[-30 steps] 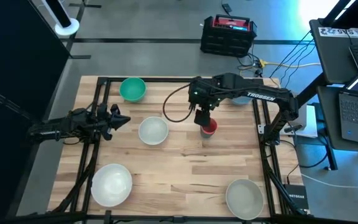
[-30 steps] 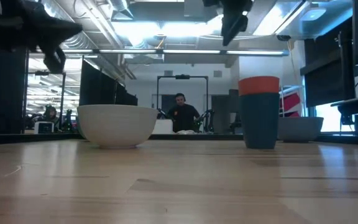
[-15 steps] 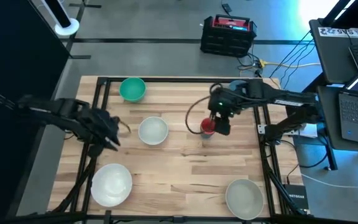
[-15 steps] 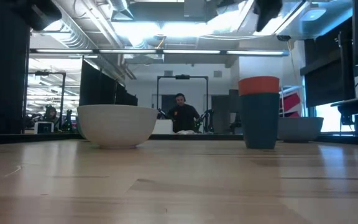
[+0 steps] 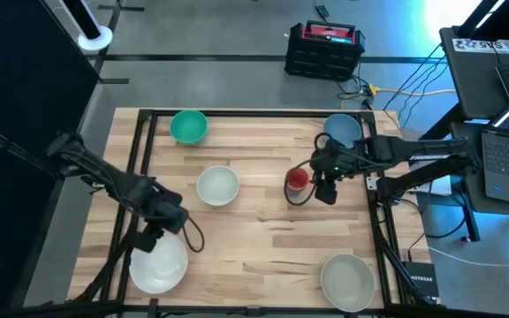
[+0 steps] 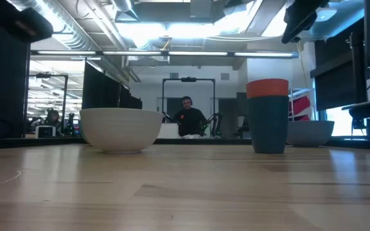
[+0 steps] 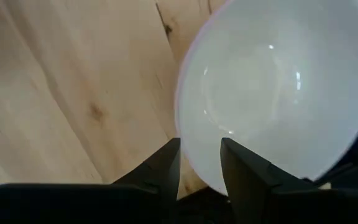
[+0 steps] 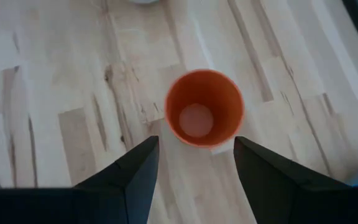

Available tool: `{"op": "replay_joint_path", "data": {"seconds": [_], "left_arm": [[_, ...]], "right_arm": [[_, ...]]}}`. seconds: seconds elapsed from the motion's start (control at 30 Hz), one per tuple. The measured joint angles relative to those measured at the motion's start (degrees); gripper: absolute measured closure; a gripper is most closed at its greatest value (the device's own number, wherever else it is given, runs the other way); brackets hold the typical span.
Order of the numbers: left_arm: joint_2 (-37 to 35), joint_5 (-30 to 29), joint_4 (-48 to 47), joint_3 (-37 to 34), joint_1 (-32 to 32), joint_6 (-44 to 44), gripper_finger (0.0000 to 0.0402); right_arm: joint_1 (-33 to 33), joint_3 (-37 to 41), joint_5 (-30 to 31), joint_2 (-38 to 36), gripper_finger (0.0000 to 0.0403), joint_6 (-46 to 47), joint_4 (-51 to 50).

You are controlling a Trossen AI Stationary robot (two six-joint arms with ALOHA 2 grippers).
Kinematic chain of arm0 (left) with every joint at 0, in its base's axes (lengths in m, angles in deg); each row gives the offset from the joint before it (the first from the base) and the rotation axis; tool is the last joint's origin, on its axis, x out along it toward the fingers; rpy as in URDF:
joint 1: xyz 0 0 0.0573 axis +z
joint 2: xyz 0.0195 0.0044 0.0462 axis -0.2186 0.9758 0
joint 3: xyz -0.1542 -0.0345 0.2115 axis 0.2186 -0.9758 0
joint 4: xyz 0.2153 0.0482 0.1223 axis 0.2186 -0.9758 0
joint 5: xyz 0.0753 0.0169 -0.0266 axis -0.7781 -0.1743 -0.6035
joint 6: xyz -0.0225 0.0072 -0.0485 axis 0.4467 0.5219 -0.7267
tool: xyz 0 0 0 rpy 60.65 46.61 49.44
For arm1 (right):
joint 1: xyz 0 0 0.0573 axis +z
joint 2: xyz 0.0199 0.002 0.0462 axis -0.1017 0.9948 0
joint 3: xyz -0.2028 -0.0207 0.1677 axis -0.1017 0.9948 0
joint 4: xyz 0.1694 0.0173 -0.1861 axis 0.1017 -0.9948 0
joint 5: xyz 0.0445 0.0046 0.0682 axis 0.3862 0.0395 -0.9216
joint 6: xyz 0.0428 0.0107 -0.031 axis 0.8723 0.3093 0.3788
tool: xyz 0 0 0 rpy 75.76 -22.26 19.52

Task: Nest bowls inside each other
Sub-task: Move the pink bowl to the middle of the table

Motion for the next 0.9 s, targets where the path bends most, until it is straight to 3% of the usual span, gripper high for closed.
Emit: {"op": "replay_joint_path", "data": {"seconds": [0.3, 0.9], "left_arm": [[5.85, -4.18, 2.07, -0.42, -0.88, -0.34, 0.0301], [6.01, -2.01, 13.53, -9.31, -2.78, -7.32, 0.0302]], "right_arm": [[0.16, 0.0, 0.57, -0.02, 0.021, -0.76, 2.85], [0.16, 0.0, -0.44, -1.18, 0.021, -1.4, 2.21]]}}
